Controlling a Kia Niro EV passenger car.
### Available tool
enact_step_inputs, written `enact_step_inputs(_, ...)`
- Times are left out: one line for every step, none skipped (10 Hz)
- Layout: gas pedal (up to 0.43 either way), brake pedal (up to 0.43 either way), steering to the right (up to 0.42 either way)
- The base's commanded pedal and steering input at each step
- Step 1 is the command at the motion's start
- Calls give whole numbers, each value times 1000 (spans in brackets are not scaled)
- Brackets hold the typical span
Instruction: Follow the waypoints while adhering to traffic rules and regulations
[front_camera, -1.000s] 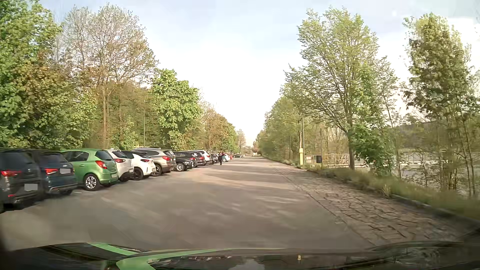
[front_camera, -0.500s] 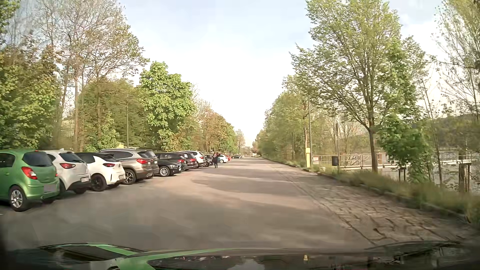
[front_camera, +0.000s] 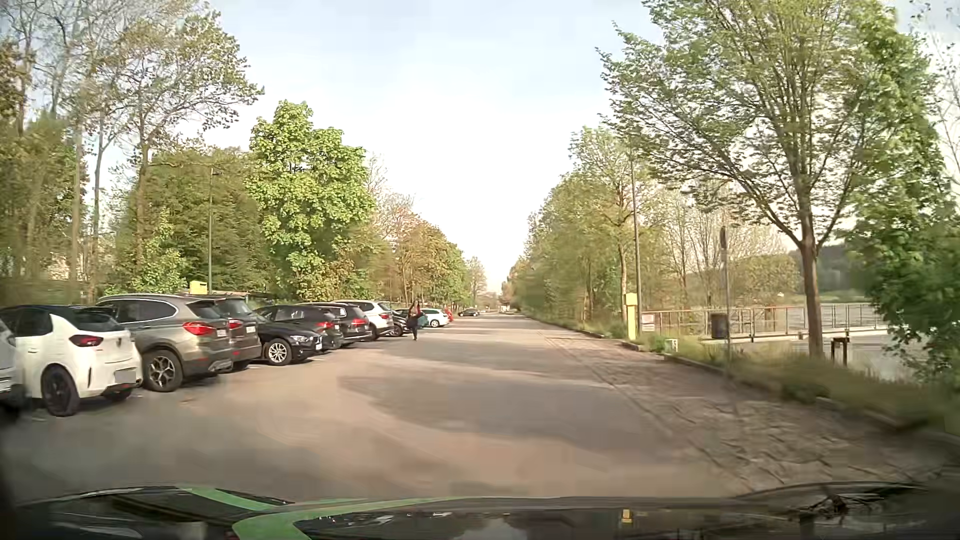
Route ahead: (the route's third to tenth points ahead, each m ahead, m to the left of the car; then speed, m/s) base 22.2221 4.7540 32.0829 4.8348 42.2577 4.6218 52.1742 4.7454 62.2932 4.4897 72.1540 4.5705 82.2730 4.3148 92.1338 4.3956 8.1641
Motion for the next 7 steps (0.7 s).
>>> enact_step_inputs(87,0,7)
enact_step_inputs(87,0,6)
enact_step_inputs(87,0,7)
enact_step_inputs(87,0,6)
enact_step_inputs(87,0,6)
enact_step_inputs(87,0,5)
enact_step_inputs(87,0,5)
